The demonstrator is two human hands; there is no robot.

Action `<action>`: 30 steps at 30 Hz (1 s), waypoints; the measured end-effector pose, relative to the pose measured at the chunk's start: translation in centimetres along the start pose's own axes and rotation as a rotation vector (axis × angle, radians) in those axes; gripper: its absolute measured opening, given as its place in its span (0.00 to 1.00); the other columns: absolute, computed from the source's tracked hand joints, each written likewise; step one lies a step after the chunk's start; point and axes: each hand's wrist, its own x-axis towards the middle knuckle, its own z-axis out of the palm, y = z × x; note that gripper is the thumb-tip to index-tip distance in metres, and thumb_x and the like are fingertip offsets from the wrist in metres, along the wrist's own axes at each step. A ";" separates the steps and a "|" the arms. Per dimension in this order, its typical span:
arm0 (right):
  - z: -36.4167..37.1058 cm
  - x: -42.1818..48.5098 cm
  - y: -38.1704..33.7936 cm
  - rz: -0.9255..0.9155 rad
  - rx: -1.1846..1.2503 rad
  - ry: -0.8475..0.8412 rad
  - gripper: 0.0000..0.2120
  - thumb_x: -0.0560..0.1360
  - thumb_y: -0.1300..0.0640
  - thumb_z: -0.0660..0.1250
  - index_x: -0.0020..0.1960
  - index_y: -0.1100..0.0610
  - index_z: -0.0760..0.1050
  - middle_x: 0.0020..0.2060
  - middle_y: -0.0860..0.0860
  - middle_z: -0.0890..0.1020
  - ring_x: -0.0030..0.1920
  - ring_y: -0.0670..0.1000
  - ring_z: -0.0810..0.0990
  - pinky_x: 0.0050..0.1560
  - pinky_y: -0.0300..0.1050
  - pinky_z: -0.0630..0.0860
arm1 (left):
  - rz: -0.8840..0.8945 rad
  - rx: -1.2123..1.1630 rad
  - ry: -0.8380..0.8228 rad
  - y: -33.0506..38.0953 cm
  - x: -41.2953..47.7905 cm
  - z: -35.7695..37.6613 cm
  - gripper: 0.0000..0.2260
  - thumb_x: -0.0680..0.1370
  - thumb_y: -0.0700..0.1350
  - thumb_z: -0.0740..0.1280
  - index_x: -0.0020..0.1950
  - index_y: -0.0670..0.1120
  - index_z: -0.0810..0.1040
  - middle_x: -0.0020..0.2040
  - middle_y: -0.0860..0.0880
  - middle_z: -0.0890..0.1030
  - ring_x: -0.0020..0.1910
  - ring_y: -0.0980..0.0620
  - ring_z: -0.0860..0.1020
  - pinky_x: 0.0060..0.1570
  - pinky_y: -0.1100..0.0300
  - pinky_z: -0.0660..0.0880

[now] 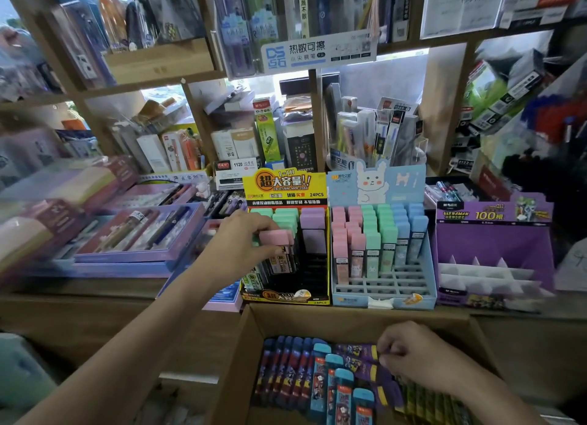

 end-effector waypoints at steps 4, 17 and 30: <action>0.0 -0.1 0.1 -0.004 -0.010 -0.007 0.01 0.79 0.52 0.71 0.50 0.48 0.80 0.39 0.49 0.87 0.39 0.45 0.86 0.44 0.42 0.81 | 0.021 0.019 -0.055 -0.4 0.1 -0.3 0.05 0.73 0.48 0.77 0.48 0.51 0.84 0.43 0.55 0.84 0.43 0.57 0.78 0.46 0.52 0.70; 0.2 0.1 0.1 0.018 -0.007 -0.012 0.02 0.78 0.51 0.72 0.51 0.47 0.80 0.41 0.49 0.87 0.41 0.45 0.86 0.46 0.42 0.82 | -0.025 -0.057 0.093 -0.9 0.2 -0.1 0.03 0.75 0.47 0.75 0.44 0.56 0.84 0.42 0.64 0.81 0.48 0.65 0.75 0.62 0.42 0.70; 0.2 0.5 0.3 -0.002 -0.012 -0.011 0.01 0.79 0.54 0.71 0.49 0.49 0.81 0.38 0.50 0.87 0.38 0.47 0.86 0.43 0.41 0.81 | 0.209 0.121 0.004 1.2 0.7 1.6 0.17 0.72 0.61 0.74 0.58 0.58 0.82 0.51 0.60 0.82 0.54 0.54 0.73 0.61 0.50 0.64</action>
